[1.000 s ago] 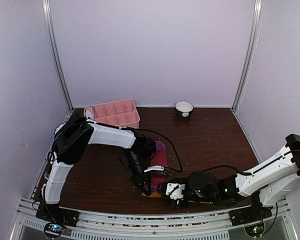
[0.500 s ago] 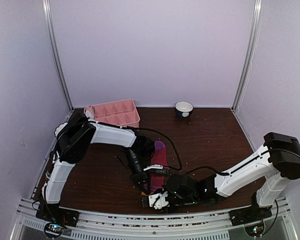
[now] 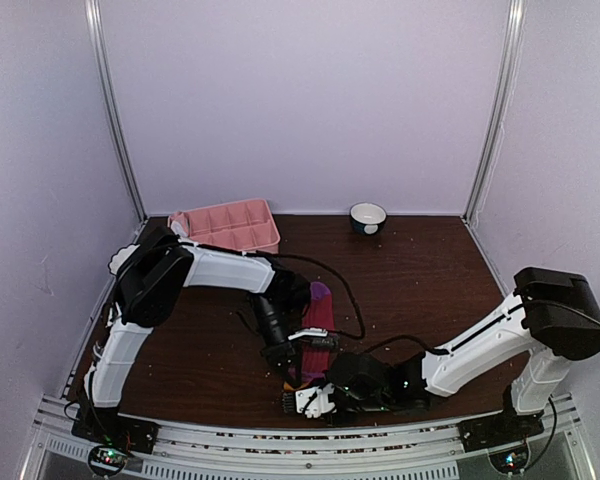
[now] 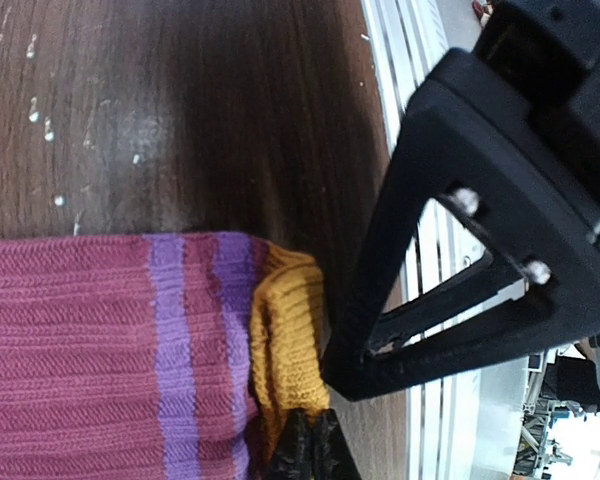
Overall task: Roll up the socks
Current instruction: Roll the sock at the center of the board.
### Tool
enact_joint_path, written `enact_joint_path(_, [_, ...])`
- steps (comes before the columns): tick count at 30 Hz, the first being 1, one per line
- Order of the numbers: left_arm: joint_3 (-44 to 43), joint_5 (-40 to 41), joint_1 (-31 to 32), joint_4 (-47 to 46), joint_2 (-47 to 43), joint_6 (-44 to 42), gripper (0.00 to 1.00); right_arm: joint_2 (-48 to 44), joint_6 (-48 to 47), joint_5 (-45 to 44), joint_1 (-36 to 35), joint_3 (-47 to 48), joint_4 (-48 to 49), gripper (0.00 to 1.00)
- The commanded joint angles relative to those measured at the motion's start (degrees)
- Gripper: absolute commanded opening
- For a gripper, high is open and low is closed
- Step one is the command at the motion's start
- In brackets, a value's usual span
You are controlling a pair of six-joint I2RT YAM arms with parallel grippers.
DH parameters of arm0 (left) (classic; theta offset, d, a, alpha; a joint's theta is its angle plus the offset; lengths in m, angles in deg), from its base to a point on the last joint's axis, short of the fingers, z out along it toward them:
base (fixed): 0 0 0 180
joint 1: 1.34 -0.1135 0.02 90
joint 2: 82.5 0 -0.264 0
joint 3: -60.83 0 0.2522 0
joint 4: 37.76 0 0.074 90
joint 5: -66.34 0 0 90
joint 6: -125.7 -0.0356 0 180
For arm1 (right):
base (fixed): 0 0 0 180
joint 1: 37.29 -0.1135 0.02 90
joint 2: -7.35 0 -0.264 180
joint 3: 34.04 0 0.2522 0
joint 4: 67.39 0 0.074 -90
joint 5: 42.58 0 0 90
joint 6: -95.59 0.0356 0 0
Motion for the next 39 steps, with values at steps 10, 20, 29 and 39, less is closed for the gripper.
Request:
enact_joint_path(10, [-1.51,-1.09,-0.35,1.44,1.03,-1.35,0.01,-0.1,0.89,-1.84,1.24,-1.23,-1.42,0.25])
enact_joint_path(20, [-1.4,-2.53,-0.34,2.37,0.53,-2.91,0.01,2.77,6.18,1.37,3.53,-1.45,-3.43,0.22])
enact_joint_path(29, [-1.61,-2.6,-0.35,2.46,0.14,-3.09,0.02,3.92,8.36,6.23,4.96,-2.84,-5.73,0.12])
enact_joint_path(39, [1.8,-0.7,-3.16,-3.59,-5.84,-0.54,0.54,4.99,15.62,15.36,7.45,-4.6,-7.4,0.0])
